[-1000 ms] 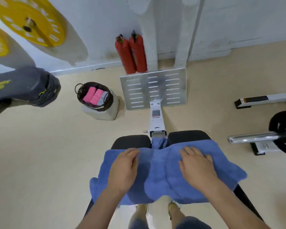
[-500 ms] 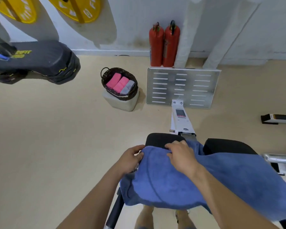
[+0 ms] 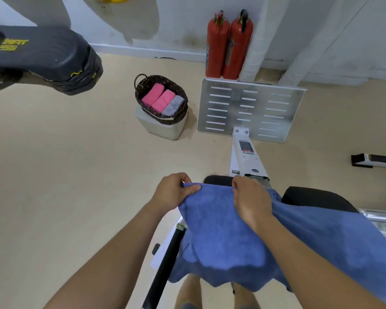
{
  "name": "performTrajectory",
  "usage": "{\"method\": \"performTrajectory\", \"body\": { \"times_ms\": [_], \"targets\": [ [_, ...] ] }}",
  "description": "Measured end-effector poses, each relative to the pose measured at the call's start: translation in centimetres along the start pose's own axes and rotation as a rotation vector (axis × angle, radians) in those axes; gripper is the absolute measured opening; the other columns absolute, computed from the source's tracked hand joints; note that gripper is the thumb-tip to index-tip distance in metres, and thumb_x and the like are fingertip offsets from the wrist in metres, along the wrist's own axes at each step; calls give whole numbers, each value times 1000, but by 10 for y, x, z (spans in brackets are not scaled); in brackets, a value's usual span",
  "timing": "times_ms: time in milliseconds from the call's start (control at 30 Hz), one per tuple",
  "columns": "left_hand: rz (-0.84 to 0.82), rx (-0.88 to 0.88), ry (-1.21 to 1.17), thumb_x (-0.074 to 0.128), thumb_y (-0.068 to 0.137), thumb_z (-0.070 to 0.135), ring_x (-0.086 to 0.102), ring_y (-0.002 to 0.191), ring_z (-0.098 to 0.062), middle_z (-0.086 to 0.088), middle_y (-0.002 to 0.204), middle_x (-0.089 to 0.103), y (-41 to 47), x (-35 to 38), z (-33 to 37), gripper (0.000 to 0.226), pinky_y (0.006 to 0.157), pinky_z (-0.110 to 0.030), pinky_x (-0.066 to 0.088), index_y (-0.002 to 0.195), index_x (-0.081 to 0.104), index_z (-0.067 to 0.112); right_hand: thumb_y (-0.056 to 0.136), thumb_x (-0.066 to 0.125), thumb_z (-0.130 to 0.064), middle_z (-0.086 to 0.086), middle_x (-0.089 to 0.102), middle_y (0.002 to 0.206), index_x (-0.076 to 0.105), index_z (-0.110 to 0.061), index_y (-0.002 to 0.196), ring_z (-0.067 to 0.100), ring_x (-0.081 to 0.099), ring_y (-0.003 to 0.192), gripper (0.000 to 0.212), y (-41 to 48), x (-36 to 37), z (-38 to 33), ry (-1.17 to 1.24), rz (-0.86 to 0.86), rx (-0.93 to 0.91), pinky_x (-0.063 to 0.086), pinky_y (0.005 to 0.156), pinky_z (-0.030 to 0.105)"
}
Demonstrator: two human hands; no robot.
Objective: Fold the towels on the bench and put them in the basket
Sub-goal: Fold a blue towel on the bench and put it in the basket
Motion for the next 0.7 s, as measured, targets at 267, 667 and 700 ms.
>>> {"method": "performTrajectory", "body": {
  "times_ms": [267,667,700],
  "targets": [
    [-245,-88,-108,70,84,18,51,59,-13,-1,67,58,-20,-42,-19,11,54,-20,44,80,62,12,88,45,-9,-3,63,88,52,-22,88,21,57,82,14,6,4,1,-59,7,64,41,62,33],
    [-296,-29,-831,54,93,1,66,89,-21,-16,99,68,-76,-17,82,19,73,-25,58,105,69,2,81,68,-14,-19,63,107,48,-42,116,0,61,99,49,-86,-43,-84,1131,-38,152,47,75,11],
    [-293,-46,-866,54,92,0,67,88,-20,-15,99,69,-76,-18,82,19,71,-22,58,105,69,0,84,65,-14,-18,62,107,47,-41,115,1,60,98,45,-88,-41,-81,1106,46,202,47,74,13]
  ]
}}
Point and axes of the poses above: each hand's wrist, its own y-axis towards the middle knuckle, its own x-axis out of the palm, z = x × y, the point moved 5 cm from there along y, towards the middle knuckle
